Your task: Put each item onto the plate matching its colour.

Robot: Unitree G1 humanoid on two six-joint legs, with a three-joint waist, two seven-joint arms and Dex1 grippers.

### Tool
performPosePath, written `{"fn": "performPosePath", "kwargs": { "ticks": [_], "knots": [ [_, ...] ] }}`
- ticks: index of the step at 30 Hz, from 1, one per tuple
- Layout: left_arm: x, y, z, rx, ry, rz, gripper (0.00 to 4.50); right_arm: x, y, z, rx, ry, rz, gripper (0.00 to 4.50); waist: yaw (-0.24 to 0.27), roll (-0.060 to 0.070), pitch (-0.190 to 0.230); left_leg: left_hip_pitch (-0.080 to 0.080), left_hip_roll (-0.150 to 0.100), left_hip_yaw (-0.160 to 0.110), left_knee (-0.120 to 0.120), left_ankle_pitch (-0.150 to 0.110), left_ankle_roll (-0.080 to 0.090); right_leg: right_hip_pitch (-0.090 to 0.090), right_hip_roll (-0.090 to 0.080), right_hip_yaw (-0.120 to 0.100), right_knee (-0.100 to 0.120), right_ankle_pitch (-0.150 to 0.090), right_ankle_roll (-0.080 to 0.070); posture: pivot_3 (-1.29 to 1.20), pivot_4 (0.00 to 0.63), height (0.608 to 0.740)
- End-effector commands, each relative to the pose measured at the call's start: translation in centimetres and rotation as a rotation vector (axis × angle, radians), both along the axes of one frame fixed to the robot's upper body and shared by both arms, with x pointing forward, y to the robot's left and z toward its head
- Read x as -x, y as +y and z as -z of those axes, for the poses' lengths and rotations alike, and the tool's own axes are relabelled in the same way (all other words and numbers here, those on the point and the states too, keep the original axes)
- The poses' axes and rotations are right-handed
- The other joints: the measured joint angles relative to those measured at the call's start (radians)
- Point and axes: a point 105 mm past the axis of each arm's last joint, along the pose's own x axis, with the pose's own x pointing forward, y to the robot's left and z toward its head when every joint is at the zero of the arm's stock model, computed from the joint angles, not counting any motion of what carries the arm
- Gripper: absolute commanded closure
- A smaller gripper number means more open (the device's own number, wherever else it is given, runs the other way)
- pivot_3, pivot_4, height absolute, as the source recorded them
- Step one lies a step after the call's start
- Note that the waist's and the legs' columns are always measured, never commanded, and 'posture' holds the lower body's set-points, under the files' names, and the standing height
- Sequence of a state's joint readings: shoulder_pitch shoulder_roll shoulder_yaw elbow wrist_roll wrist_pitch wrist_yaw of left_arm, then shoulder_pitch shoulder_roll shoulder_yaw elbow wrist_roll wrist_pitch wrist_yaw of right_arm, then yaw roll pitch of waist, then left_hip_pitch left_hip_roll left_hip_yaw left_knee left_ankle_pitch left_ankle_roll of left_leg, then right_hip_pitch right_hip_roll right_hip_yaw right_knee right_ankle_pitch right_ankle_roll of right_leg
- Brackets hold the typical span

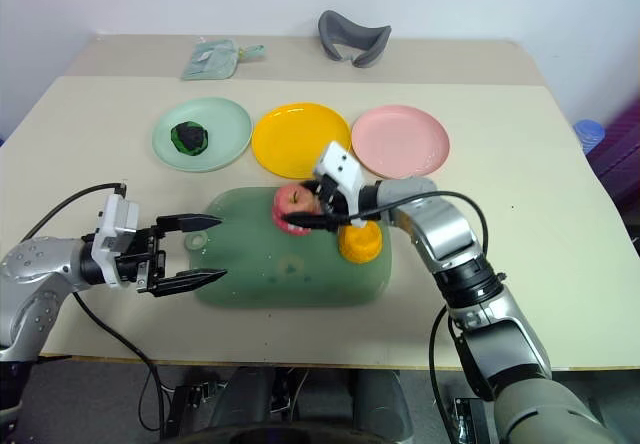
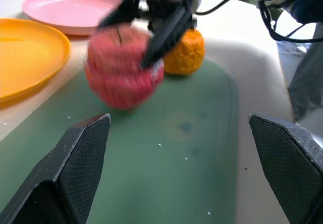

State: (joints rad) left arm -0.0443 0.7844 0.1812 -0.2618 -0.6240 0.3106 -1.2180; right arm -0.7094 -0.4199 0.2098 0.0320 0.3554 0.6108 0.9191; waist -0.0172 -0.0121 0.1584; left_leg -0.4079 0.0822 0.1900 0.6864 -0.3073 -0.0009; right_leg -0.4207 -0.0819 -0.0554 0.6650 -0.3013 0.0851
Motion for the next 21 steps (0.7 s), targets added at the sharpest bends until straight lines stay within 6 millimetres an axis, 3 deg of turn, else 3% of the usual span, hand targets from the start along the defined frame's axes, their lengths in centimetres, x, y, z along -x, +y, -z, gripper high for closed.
{"fn": "performPosePath", "kwargs": {
  "ticks": [1, 5, 9, 14, 16, 18, 21],
  "knots": [
    [0.1, -0.4, -1.0, 0.024, -0.042, -0.013, 0.0, -4.0, -4.0, -4.7, -0.118, -0.115, 0.216, 1.83, 0.0, 0.0, 0.0, 0.0, 0.0, 0.0, 0.0, 0.0, 0.0, 0.0, 0.0, 0.0, 0.0, 0.0, 0.0, 0.0, 0.15, 0.74],
    [-0.1, -0.8, -1.2, 0.03, -0.059, -0.037, 0.0, -9.0, -9.9, -6.3, -0.149, -0.179, 0.542, 1.83, -0.001, 0.0, 0.0, 0.0, 0.0, 0.001, 0.0, 0.0, 0.0, 0.0, 0.0, 0.0, 0.0, 0.0, 0.0, 0.0, 0.15, 0.74],
    [-0.5, -1.3, -1.5, 0.043, -0.093, -0.071, 0.0, -11.6, -14.6, -5.1, -0.152, -0.16, 0.765, 1.83, -0.004, 0.0, 0.0, 0.0, 0.0, 0.002, 0.0, 0.0, 0.0, 0.0, 0.0, 0.0, 0.0, 0.0, 0.0, 0.0, 0.15, 0.74],
    [-0.3, -1.5, -1.6, 0.048, -0.102, -0.085, 0.0, -12.3, -16.3, -2.5, -0.19, -0.078, 0.867, 1.83, -0.028, 0.001, 0.0, 0.0, 0.0, 0.002, -0.001, 0.0, 0.0, -0.001, 0.0, 0.0, 0.0, 0.0, 0.0, 0.0, 0.15, 0.74],
    [-0.2, -1.4, -1.6, 0.044, -0.103, -0.094, 0.0, -12.3, -16.4, -1.3, -0.174, -0.053, 0.883, 0.79, -0.033, 0.001, 0.001, 0.0, 0.0, 0.002, -0.002, 0.0, 0.0, -0.001, 0.0, 0.001, 0.0, 0.0, 0.0, 0.0, 0.15, 0.74],
    [-0.1, -1.4, -1.7, 0.04, -0.105, -0.101, 0.0, -12.2, -16.4, -0.8, -0.163, -0.048, 0.885, 0.04, -0.039, 0.002, 0.001, 0.0, 0.0, 0.002, -0.002, 0.001, -0.001, -0.001, 0.0, 0.001, 0.0, 0.0, 0.0, 0.0, 0.15, 0.74],
    [0.0, -1.5, -2.0, 0.047, -0.104, -0.104, 0.0, -12.2, -16.6, -1.6, -0.171, -0.082, 0.875, 0.04, -0.045, 0.002, 0.001, 0.0, 0.001, 0.001, -0.002, 0.001, -0.001, -0.001, 0.0, 0.001, 0.0, 0.0, 0.0, 0.0, 0.15, 0.74]
  ]
}}
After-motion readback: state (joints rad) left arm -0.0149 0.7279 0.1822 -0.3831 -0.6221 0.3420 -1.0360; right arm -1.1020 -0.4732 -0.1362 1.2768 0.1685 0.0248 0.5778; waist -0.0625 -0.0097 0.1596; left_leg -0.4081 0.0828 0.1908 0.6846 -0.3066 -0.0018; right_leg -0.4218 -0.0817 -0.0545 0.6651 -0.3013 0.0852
